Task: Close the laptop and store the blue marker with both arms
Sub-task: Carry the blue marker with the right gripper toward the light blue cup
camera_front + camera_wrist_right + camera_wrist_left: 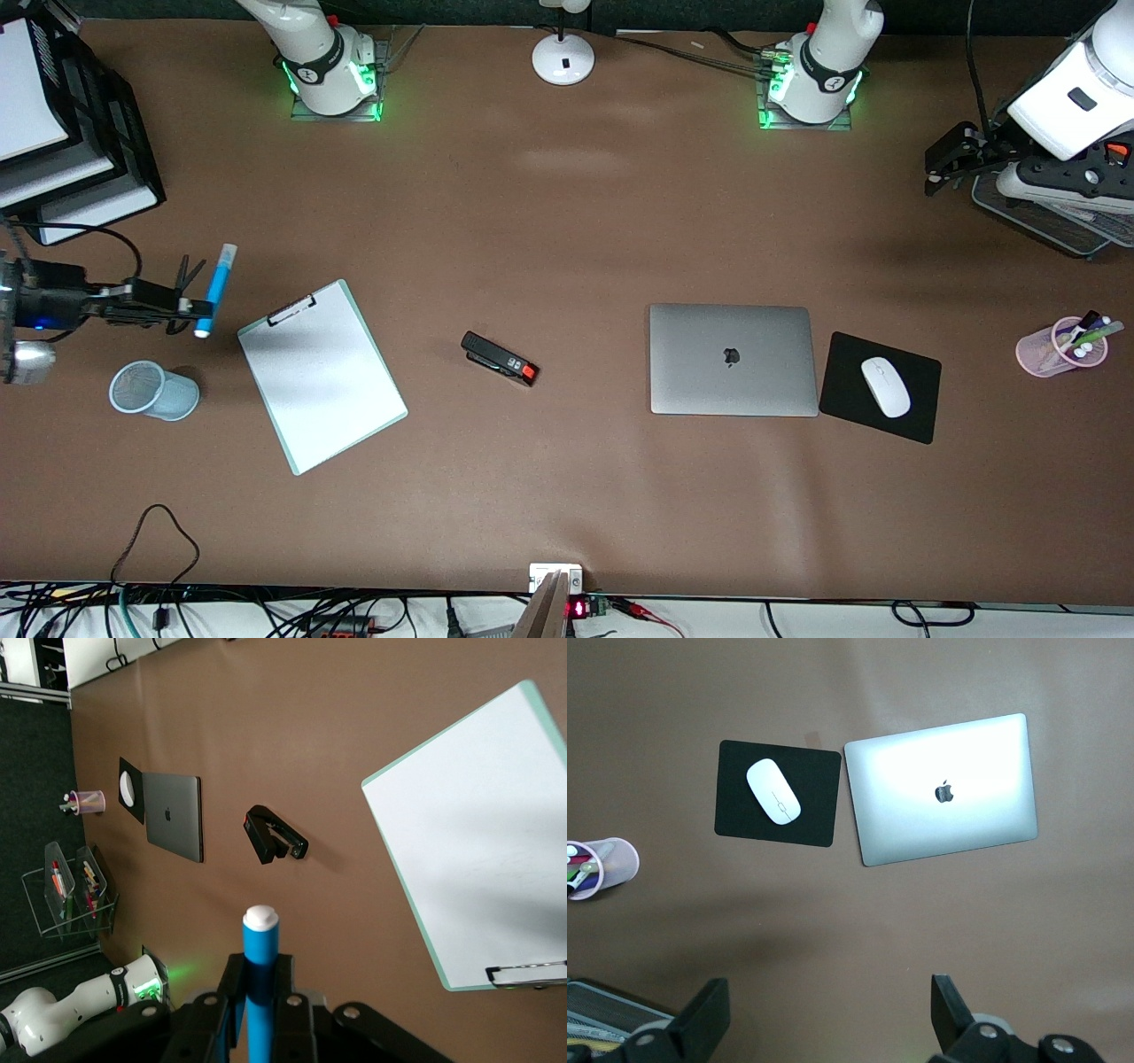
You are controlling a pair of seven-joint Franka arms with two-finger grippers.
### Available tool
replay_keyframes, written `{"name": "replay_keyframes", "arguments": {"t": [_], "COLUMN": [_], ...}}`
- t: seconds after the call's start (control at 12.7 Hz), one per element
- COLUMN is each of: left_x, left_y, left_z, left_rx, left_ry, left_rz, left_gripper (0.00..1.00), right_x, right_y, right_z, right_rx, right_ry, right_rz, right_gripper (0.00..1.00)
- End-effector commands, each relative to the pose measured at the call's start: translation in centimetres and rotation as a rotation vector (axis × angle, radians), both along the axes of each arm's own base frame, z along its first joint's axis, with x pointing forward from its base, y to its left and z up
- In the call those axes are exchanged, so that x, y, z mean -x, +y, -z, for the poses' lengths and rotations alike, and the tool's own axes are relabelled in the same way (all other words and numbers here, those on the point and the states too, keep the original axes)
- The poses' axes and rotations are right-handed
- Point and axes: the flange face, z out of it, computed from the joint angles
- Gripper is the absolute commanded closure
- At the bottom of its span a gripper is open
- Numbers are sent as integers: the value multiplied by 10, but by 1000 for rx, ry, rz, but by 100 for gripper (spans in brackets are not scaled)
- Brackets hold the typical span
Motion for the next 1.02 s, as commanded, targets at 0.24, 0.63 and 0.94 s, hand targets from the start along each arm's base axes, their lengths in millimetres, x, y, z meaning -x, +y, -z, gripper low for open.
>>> {"name": "replay_keyframes", "arguments": {"t": [0.24,0.63,0.94], "left_x": [1,-1,-1], "left_y": [0,1,-1], "left_z": [1,5,5], "left_rx": [9,9,11], "left_ry": [-7,-1,-2], "left_rz": [-73,-76,-73], "left_gripper": [0,0,0], "right_x": [1,6,10], "right_y": [-57,-119,-150], "right_z": [-20,23,60], "right_rx": [114,131,68], "right_ry": [-36,24,4], "right_rz": [11,82,46], "right_gripper": [100,100,100]}}
